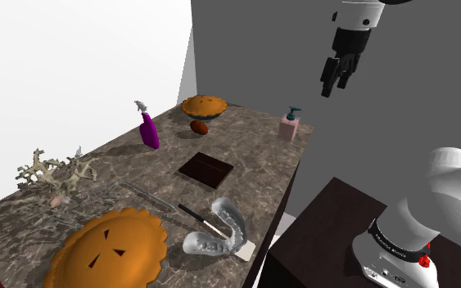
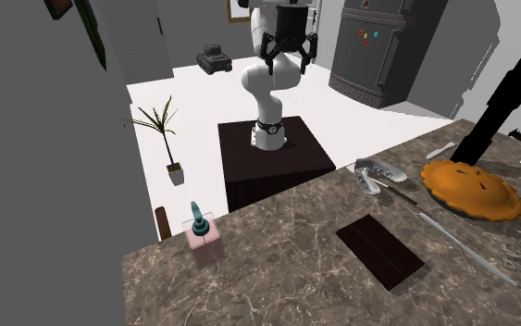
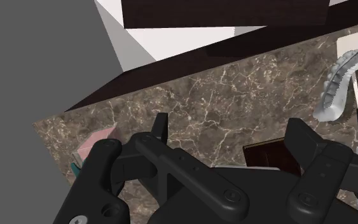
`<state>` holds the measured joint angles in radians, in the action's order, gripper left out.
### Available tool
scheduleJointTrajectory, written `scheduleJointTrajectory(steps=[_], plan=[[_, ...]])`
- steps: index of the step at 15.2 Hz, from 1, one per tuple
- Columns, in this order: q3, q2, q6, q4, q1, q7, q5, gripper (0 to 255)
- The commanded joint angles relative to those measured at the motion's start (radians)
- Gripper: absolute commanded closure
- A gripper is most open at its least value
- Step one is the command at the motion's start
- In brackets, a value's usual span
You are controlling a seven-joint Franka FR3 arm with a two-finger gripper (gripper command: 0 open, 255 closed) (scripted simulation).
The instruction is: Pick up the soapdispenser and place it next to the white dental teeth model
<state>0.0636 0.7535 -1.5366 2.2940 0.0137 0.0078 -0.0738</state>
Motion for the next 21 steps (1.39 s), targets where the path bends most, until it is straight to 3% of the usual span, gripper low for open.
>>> scheduleJointTrajectory(steps=[1, 12, 21], plan=[[0.000, 0.000, 0.000, 0.000, 0.000, 0.000, 0.000, 0], [0.183, -0.278, -0.275, -0.025, -0.039, -0.148, -0.031, 0], [0.319, -0.585, -0.445, -0.160, -0.052, -0.304, 0.055, 0]])
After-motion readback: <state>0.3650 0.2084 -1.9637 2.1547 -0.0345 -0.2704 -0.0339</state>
